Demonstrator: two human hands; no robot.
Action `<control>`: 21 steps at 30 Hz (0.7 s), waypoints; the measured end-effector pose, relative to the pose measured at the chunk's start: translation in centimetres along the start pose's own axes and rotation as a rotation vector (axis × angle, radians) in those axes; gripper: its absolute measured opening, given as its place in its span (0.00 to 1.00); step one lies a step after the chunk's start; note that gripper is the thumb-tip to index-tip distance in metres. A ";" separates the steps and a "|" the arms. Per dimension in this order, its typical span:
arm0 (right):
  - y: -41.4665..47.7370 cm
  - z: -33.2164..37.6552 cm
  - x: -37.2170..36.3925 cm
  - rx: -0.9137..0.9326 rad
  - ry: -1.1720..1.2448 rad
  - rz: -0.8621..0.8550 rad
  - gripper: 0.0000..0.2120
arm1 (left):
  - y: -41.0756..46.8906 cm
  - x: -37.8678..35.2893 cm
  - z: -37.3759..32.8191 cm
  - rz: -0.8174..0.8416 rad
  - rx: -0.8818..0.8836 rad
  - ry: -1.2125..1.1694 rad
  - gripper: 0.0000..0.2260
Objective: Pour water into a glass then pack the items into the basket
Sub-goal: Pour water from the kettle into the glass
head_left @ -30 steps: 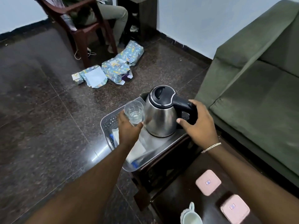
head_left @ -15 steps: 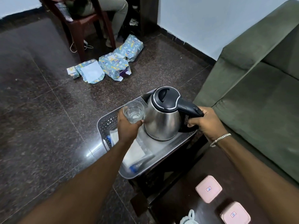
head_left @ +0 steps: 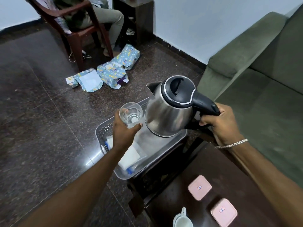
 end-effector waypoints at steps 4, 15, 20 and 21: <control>-1.6 5.0 5.0 0.066 0.022 -0.036 0.15 | -2.4 -1.2 -3.6 0.057 -0.063 -0.006 0.35; -15.1 7.4 23.8 0.026 -0.259 -0.147 0.14 | -21.8 -14.8 -5.8 0.472 -0.108 0.066 0.40; -22.4 4.3 31.5 -0.107 -0.453 -0.121 0.15 | -32.5 -22.0 -1.5 0.671 0.007 0.054 0.38; -23.6 3.7 32.7 -0.130 -0.508 -0.113 0.14 | -34.5 -23.3 -0.8 0.710 0.013 0.071 0.37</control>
Point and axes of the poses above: each hand's wrist, its own y-axis towards the middle knuckle, its own x-axis out of the back of the hand, z = x × y, the point moved 9 cm from there along y, towards the middle knuckle, and after that the axes turned 7 degrees about -y, right-handed, at the moved point
